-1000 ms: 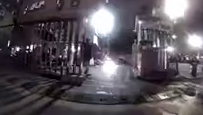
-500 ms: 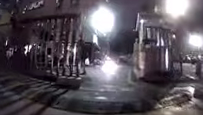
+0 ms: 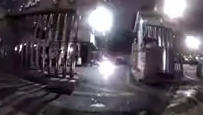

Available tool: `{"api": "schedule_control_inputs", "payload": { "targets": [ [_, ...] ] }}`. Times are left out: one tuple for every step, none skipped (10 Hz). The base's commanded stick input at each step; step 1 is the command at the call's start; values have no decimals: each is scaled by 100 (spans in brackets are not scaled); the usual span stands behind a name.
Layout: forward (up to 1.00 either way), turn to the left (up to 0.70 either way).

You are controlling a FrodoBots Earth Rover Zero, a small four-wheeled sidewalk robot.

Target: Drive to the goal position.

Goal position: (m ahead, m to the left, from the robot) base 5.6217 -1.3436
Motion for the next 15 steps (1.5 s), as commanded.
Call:
{"api": "schedule_control_inputs", "payload": {
  "targets": [
    [45,0],
    [45,0],
    [45,0],
    [45,0],
    [45,0],
    [45,0],
    [45,0],
    [45,0],
    [45,0],
    [45,0],
    [45,0],
    [45,0],
    [45,0],
    [45,0],
    [45,0]
  ]
}}
